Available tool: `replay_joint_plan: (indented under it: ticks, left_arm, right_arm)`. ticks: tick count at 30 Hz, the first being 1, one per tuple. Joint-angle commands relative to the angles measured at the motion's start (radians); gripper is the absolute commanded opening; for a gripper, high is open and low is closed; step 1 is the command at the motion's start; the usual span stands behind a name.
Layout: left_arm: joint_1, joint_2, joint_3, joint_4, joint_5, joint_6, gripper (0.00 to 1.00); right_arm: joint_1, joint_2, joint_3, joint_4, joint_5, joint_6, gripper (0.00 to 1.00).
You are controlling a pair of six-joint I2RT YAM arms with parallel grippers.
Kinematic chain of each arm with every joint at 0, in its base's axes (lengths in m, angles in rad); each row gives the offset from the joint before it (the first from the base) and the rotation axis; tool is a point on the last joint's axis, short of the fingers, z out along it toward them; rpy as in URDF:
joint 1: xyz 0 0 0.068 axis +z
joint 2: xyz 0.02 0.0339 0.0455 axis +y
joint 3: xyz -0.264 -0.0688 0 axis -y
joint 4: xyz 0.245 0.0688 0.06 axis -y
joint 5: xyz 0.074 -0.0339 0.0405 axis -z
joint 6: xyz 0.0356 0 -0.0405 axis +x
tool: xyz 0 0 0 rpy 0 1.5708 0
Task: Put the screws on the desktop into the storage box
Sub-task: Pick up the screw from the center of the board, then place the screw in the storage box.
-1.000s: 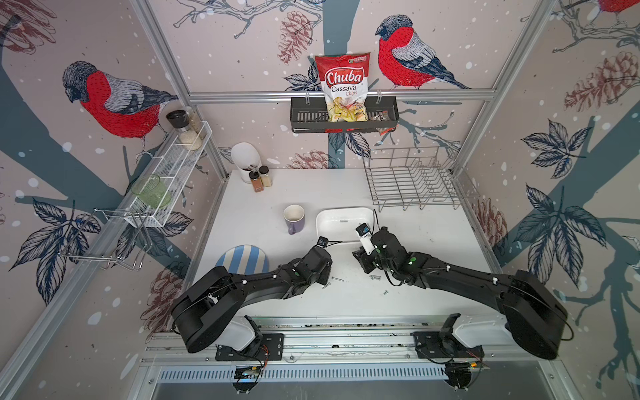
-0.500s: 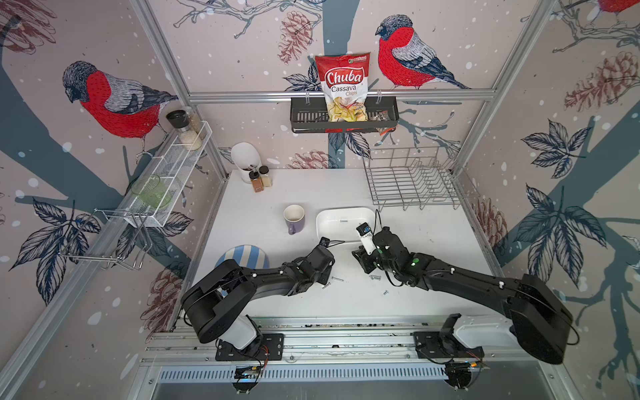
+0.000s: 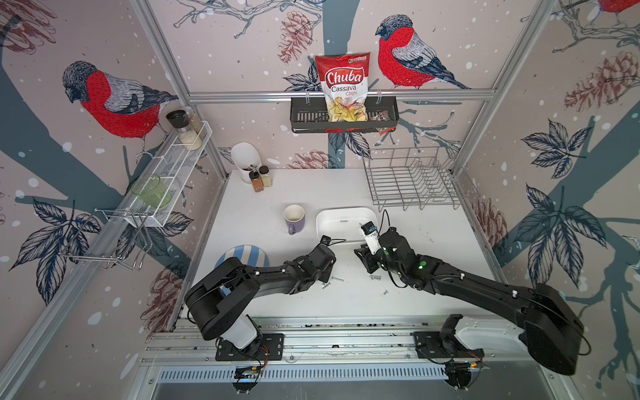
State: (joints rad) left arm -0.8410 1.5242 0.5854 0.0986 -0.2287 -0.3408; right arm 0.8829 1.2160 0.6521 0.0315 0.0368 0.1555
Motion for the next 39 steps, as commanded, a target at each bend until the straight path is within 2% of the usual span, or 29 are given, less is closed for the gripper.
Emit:
replay_joint_plan:
  ticks: [1,6,13,20,24,29,34,39]
  left_arm:
    - [0.003,-0.066,-0.004,-0.029,0.016,0.003,0.00]
    - [0.004,-0.167,0.027,-0.035,0.032,0.002,0.00]
    - [0.042,-0.144,0.157,-0.061,0.020,-0.007,0.00]
    - [0.120,0.019,0.337,-0.050,0.051,-0.002,0.00]
    - [0.139,0.150,0.471,-0.108,0.067,0.012,0.00]
    - [0.145,0.279,0.570,-0.146,0.072,0.026,0.00]
    - [0.147,0.301,0.581,-0.139,0.074,0.030,0.00]
    - [0.158,0.241,0.526,-0.123,0.067,0.021,0.00]
  right_arm:
    - [0.002,-0.012,-0.005,0.024,-0.023,-0.007,0.36]
    - [0.006,-0.017,-0.011,0.017,-0.031,-0.002,0.36]
    - [0.025,-0.065,-0.090,0.075,-0.055,-0.007,0.37]
    - [0.069,-0.016,-0.149,0.182,-0.098,-0.097,0.40]
    - [0.144,0.062,-0.118,0.153,-0.026,-0.170,0.42]
    - [0.237,0.157,-0.085,0.123,0.071,-0.272,0.43]
    - [0.258,0.233,-0.060,0.114,0.048,-0.300,0.42]
    - [0.257,0.334,-0.012,0.095,0.060,-0.324,0.45]
